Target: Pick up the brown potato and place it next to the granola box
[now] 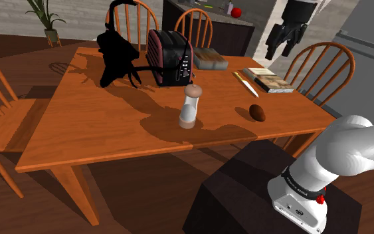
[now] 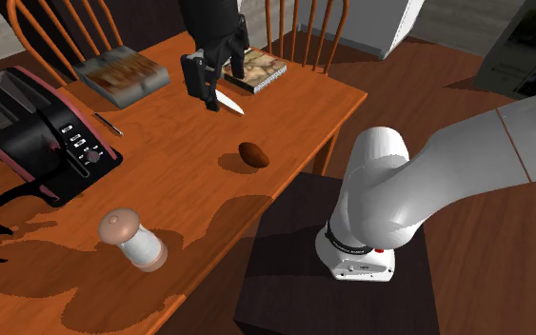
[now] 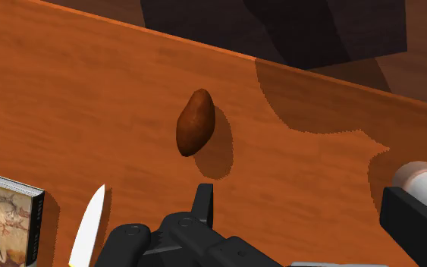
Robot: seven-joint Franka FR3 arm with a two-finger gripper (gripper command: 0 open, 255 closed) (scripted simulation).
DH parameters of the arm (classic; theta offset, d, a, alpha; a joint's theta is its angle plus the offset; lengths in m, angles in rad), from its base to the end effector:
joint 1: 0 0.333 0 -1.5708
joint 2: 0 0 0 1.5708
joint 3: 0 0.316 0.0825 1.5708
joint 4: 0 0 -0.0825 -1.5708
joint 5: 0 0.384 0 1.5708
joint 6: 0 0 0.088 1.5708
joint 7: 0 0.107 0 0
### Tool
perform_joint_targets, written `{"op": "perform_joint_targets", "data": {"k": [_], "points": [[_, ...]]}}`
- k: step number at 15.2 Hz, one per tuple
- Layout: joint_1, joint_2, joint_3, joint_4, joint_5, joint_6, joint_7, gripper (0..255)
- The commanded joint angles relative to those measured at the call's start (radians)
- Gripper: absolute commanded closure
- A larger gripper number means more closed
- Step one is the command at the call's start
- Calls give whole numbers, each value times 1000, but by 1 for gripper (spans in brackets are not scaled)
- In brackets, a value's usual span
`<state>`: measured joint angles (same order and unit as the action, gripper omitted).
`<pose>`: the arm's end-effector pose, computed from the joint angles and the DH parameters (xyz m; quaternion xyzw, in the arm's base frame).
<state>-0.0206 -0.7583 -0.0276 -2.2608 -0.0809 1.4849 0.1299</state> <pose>0.3053 -0.0271 0.6192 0.9956 -0.0881 -0.0075 0.0312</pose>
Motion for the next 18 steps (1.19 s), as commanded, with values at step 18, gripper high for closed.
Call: {"op": "perform_joint_targets", "data": {"k": [18], "points": [[-103, 119, -78, -459, -206, 525, 17, 0]]}}
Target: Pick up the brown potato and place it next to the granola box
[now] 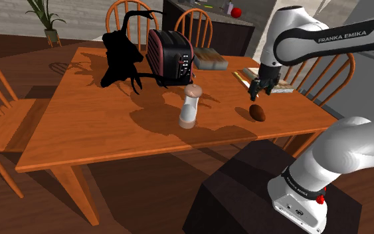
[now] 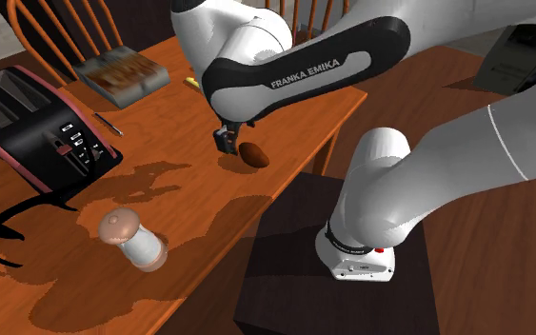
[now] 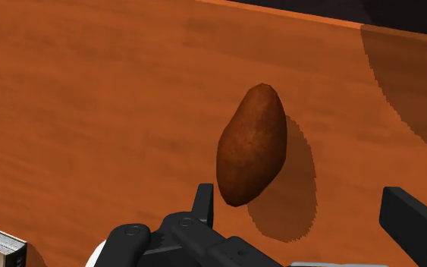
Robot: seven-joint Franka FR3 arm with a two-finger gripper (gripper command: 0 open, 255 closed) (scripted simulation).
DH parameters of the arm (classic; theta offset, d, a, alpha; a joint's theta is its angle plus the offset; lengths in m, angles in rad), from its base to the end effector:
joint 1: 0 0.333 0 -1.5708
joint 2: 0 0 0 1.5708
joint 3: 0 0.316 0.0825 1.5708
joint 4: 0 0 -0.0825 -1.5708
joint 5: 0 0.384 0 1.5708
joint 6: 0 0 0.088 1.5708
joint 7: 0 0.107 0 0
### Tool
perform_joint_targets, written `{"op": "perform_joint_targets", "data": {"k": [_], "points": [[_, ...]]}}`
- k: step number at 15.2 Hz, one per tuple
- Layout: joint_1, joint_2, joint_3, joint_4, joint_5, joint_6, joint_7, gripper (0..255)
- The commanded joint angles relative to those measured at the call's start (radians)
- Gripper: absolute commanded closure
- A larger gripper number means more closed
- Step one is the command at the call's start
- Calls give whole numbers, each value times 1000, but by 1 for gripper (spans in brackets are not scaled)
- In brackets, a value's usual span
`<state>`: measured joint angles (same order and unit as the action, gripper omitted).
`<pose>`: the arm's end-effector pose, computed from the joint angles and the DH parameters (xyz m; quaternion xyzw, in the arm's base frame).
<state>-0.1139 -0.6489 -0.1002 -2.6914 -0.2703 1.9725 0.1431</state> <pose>0.3253 -0.0867 0.4208 0.9892 -0.1092 -0.0364 0.0911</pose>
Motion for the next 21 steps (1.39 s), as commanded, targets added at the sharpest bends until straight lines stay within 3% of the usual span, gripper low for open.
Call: {"op": "perform_joint_targets", "data": {"k": [1, 3, 11, 19, 20, 21], "points": [[-20, 32, -12, -45, -34, 74, 8, 0], [-42, 83, -23, -74, -70, 149, 20, 0], [-71, 167, -46, -133, -120, 292, 38, 0], [-73, 173, -48, -136, -124, 302, 39, 0], [-73, 173, -48, -136, -124, 302, 39, 255], [-73, 173, -48, -136, -124, 302, 39, 255]]}}
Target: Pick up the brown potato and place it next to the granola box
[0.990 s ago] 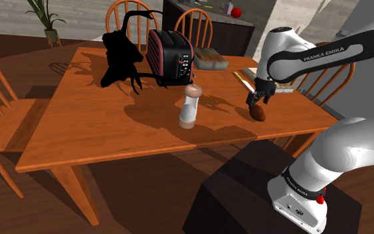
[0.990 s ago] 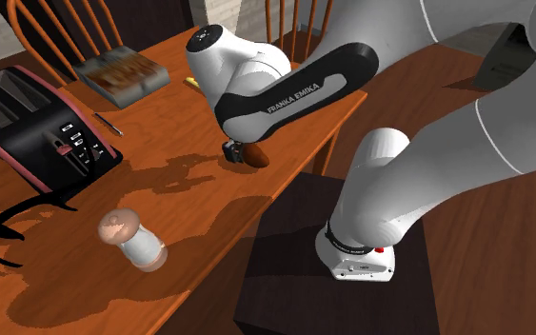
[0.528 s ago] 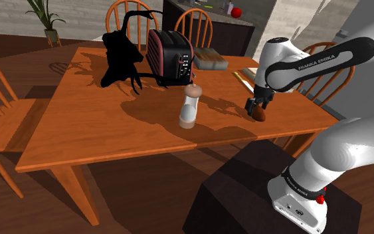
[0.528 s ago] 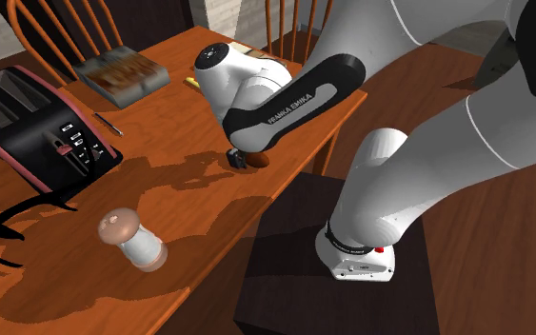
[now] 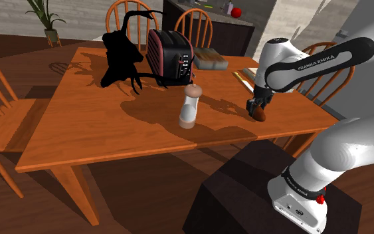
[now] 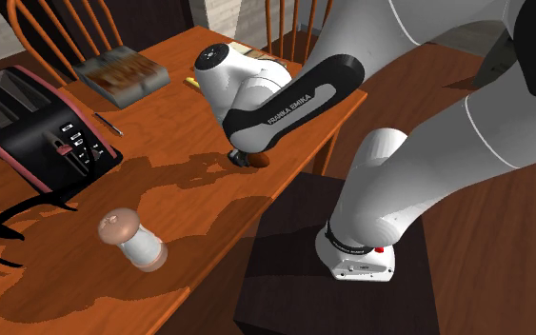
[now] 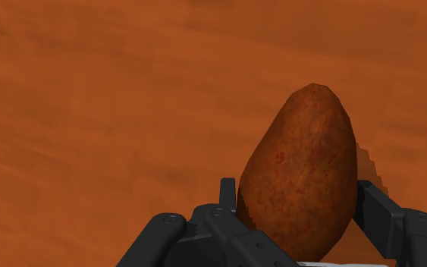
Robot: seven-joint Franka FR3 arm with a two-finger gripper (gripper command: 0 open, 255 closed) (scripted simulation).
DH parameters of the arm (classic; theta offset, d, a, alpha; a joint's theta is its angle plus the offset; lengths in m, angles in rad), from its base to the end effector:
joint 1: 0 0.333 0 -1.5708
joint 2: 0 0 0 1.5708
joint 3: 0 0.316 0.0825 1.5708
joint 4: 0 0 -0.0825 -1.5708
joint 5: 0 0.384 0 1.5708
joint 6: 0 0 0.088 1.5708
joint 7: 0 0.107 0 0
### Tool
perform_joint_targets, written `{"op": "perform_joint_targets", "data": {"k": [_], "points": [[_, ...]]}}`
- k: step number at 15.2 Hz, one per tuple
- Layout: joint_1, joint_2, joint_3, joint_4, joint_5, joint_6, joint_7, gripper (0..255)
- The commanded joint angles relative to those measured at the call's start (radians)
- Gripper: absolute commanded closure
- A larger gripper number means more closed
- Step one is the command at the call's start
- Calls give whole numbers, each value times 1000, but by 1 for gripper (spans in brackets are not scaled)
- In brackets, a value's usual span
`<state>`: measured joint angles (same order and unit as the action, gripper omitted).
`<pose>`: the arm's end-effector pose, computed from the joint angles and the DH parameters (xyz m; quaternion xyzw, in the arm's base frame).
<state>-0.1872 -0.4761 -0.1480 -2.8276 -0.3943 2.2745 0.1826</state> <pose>0.3202 -0.1152 0.3258 0.9866 -0.1144 -0.0429 0.1082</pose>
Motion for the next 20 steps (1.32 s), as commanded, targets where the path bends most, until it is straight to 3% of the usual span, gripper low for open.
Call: {"op": "perform_joint_targets", "data": {"k": [1, 8, 20], "points": [[0, 0, 0, 0, 0, 0, 0, 255], [0, 0, 0, 0, 0, 0, 0, 255], [18, -123, 14, 87, 47, -206, -52, 255]]}}
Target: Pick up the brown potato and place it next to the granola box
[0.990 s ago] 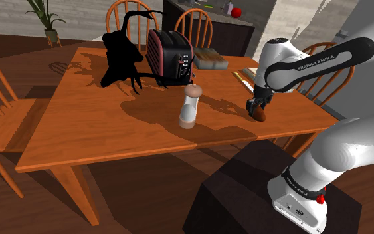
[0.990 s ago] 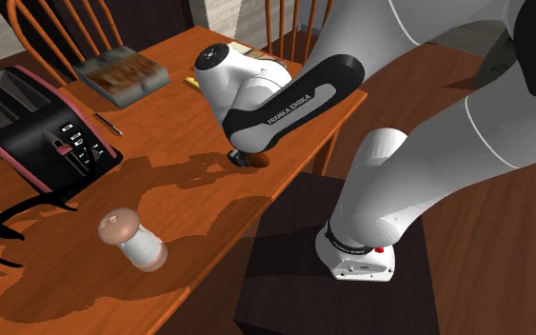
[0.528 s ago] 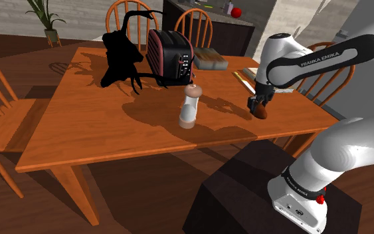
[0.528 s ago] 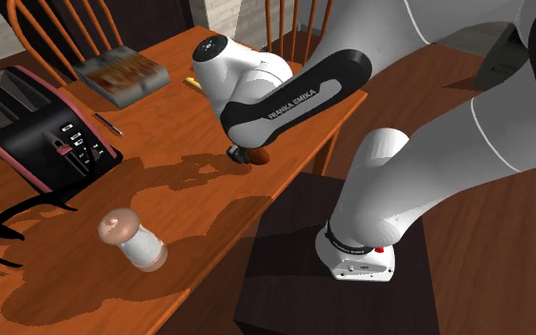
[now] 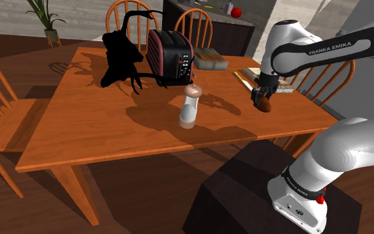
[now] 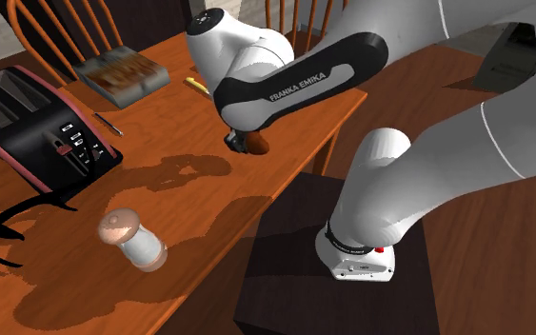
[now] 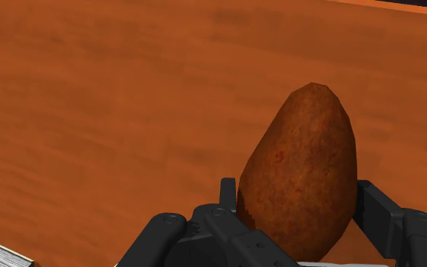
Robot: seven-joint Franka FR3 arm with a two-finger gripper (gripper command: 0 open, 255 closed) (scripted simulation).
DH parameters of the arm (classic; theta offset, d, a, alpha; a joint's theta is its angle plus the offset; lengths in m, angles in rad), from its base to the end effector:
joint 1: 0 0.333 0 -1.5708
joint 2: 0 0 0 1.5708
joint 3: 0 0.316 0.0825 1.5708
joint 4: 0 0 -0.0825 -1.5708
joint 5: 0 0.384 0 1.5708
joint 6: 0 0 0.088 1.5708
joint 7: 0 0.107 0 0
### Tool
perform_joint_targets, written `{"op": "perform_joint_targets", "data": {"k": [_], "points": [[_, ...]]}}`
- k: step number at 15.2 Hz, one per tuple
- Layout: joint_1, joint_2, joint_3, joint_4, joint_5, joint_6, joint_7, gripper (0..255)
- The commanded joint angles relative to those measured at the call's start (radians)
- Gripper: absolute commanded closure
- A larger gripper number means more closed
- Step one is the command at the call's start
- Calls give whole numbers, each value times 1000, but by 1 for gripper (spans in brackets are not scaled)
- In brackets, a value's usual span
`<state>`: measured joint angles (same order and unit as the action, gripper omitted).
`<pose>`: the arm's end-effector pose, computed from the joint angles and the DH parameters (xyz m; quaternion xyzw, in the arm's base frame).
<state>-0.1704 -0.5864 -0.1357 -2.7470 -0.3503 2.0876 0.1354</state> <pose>0.3213 -0.1153 0.3833 0.9866 -0.1145 -0.0427 0.1082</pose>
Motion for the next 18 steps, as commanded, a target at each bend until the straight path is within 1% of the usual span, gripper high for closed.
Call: {"op": "perform_joint_targets", "data": {"k": [1, 14, 18], "points": [[2, -20, 3, 15, 6, -35, -8, 255], [12, -84, 20, 142, 39, -222, -50, 255], [5, 88, -19, 267, 28, -166, -83, 255]]}}
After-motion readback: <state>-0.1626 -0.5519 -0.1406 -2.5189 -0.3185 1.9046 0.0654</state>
